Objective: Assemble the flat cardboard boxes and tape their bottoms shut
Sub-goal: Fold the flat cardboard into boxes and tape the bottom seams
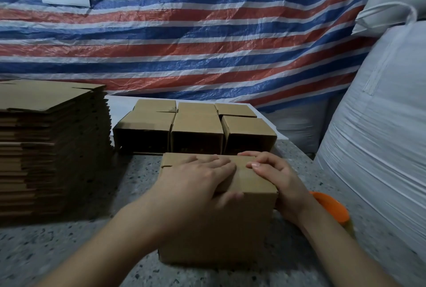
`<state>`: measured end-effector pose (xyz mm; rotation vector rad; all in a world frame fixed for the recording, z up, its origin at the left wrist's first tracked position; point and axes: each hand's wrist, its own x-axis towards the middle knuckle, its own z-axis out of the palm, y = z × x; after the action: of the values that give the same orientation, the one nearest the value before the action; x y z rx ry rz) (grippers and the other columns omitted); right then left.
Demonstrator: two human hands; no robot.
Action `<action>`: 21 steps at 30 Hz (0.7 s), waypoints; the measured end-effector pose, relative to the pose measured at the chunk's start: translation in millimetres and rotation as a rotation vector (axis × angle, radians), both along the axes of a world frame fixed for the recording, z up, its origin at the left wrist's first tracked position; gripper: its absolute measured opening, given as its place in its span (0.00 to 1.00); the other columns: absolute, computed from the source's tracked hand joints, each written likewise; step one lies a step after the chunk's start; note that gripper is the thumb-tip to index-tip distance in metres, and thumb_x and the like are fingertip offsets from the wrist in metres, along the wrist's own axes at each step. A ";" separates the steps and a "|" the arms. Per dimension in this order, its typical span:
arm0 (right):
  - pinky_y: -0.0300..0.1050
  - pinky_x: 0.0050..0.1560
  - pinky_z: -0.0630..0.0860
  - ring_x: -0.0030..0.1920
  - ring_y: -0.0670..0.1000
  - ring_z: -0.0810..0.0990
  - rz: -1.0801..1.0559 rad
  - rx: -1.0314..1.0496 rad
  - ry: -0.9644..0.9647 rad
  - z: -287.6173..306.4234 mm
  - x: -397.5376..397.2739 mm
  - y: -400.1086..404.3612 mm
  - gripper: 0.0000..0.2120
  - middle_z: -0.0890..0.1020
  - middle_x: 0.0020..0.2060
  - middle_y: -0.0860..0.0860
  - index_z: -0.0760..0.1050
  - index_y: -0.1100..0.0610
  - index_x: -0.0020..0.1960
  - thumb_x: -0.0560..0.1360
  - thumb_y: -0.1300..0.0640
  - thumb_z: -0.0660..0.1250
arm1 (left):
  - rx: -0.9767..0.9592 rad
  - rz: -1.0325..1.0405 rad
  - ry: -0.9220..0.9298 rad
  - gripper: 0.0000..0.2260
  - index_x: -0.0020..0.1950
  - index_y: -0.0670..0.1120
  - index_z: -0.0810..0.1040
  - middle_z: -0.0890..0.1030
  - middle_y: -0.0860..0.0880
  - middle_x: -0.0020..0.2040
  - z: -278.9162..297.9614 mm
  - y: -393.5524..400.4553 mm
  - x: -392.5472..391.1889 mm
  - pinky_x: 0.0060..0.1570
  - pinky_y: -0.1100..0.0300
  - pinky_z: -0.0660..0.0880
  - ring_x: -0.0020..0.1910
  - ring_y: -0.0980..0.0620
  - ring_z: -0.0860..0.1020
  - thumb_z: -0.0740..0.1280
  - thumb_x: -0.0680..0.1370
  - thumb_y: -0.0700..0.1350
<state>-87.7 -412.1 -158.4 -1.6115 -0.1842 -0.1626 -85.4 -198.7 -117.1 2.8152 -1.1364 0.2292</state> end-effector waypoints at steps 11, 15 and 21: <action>0.49 0.32 0.74 0.34 0.51 0.79 -0.613 -1.377 0.383 -10.1 -0.2 -90.0 0.31 0.80 0.34 0.51 0.74 0.51 0.40 0.70 0.23 0.56 | -0.071 -0.021 -0.002 0.32 0.78 0.58 0.59 0.60 0.59 0.78 -5.6 2.2 3.7 0.77 0.53 0.54 0.76 0.59 0.57 0.48 0.77 0.68; 0.41 0.29 0.68 0.30 0.45 0.76 -0.522 -1.489 0.542 -44.8 -2.2 -99.5 0.31 0.77 0.29 0.46 0.71 0.49 0.35 0.68 0.20 0.56 | -0.077 -0.027 0.000 0.34 0.77 0.57 0.61 0.62 0.59 0.77 -3.6 2.2 0.9 0.76 0.52 0.57 0.76 0.59 0.59 0.45 0.74 0.69; 0.42 0.36 0.76 0.37 0.46 0.79 -0.573 -1.438 0.503 -65.0 0.2 -103.7 0.26 0.79 0.36 0.47 0.75 0.49 0.43 0.72 0.26 0.60 | -0.091 -0.040 0.027 0.30 0.78 0.56 0.60 0.62 0.59 0.77 -2.0 5.7 -0.6 0.76 0.51 0.56 0.76 0.59 0.59 0.49 0.78 0.67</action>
<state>-87.5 -515.8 -223.4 -3.0362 0.7351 -0.0343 -86.0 -193.0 -119.2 2.7059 -1.1448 0.2325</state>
